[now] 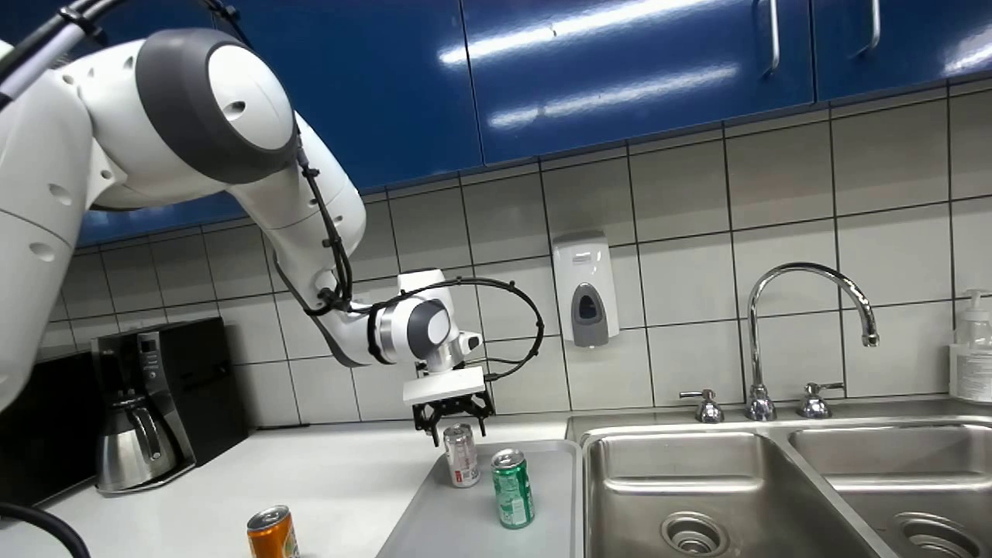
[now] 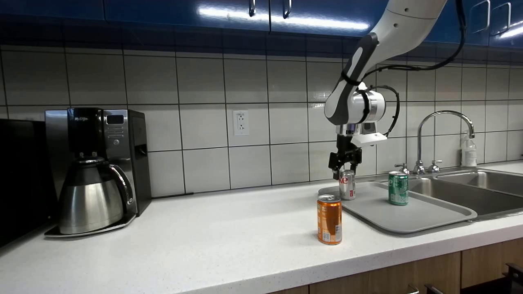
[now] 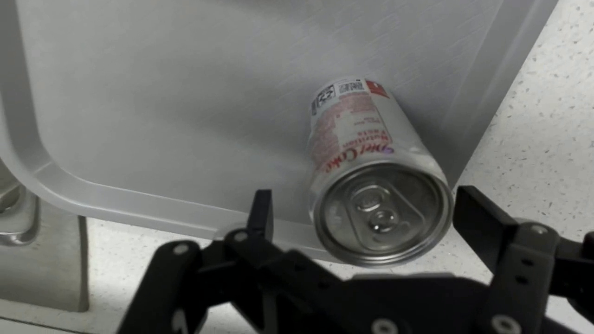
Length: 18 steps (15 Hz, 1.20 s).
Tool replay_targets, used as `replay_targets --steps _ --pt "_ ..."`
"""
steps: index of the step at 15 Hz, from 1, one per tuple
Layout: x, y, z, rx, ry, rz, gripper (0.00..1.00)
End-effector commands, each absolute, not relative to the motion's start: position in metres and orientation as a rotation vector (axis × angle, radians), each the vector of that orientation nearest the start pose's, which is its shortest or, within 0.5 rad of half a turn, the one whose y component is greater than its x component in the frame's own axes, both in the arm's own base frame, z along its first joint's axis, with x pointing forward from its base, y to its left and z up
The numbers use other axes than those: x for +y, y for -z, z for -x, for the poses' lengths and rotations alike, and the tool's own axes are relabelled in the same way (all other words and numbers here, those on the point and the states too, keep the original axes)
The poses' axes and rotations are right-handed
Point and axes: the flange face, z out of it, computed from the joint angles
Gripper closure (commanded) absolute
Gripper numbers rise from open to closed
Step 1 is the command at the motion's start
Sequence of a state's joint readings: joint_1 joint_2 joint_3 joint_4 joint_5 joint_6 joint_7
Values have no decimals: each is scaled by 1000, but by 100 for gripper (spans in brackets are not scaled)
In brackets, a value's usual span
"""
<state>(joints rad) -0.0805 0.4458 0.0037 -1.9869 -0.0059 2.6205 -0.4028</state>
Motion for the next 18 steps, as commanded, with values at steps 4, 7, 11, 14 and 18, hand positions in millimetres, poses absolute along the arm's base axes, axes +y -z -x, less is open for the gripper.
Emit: replay_targets --steps 4,7,11,14,18 --pt "-46 -273 -636 -507 416 3131 0" --pt "-44 -284 -638 -503 478 3122 0" --pt "-32 -300 -638 -508 522 3110 0" --pt "-21 -315 -635 -505 526 3106 0" --pt "0 -336 -628 -471 540 3116 0"
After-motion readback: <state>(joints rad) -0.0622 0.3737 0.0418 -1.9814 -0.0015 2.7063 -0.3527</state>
